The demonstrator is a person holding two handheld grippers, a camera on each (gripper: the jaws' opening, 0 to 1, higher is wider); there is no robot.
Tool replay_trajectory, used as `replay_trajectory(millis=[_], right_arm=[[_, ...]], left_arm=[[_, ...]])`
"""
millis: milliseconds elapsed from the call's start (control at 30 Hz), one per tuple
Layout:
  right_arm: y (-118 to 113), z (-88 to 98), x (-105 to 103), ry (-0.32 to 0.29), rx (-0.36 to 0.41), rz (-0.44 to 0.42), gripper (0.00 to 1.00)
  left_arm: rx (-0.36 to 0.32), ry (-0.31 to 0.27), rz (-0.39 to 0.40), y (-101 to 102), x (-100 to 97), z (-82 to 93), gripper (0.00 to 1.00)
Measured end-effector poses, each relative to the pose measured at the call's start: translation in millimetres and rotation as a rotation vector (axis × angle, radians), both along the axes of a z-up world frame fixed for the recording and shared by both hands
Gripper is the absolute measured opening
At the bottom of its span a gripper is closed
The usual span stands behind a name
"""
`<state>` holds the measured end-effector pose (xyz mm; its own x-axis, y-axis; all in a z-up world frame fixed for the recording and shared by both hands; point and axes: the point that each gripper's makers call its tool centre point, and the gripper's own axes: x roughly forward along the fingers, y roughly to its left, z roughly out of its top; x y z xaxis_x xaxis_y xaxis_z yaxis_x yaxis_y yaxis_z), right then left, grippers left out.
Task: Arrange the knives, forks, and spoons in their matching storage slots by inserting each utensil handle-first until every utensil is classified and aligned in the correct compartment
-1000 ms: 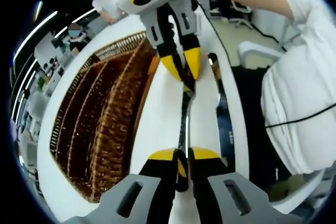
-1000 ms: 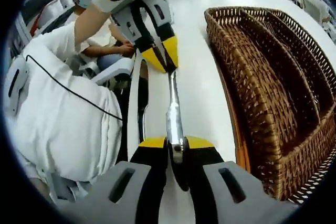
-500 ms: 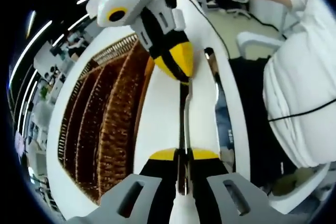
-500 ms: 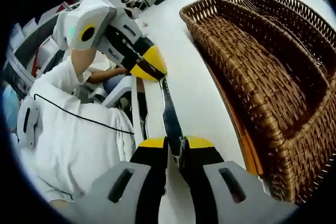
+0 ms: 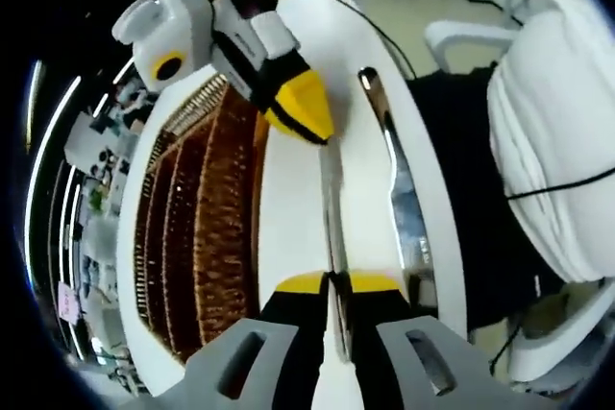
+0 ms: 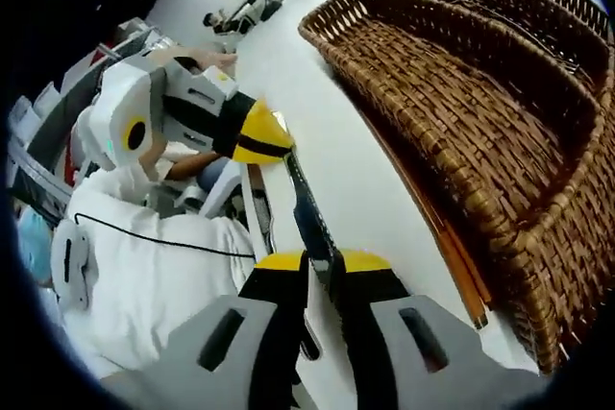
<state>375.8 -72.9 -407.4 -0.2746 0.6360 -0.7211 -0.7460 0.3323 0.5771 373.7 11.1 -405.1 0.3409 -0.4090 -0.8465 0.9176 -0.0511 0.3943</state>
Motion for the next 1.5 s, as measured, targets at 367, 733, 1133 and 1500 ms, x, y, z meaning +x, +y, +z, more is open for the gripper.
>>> replay_trajectory(millis=[367,733,1133,1500], right_arm=[[-2,1.3,1,0.133,0.004,-0.141,0.12],[-2,2.2,2,0.005,0.053,-0.066,0.15],[-2,7.1,0,-0.326,0.129,0.224,0.11],[-9,-0.4,2,-0.521,0.107,0.407,0.06]], left_arm=[[0.051,-0.065,-0.014,-2,1.9,-1.2,0.03],[-0.007,0.015,0.02,-2,5.4,-0.6,0.02],[-0.021,0.08,0.033,-2,6.2,-0.3,0.02],[-0.052,0.169,0.063,-2,10.4,-0.5,0.02]])
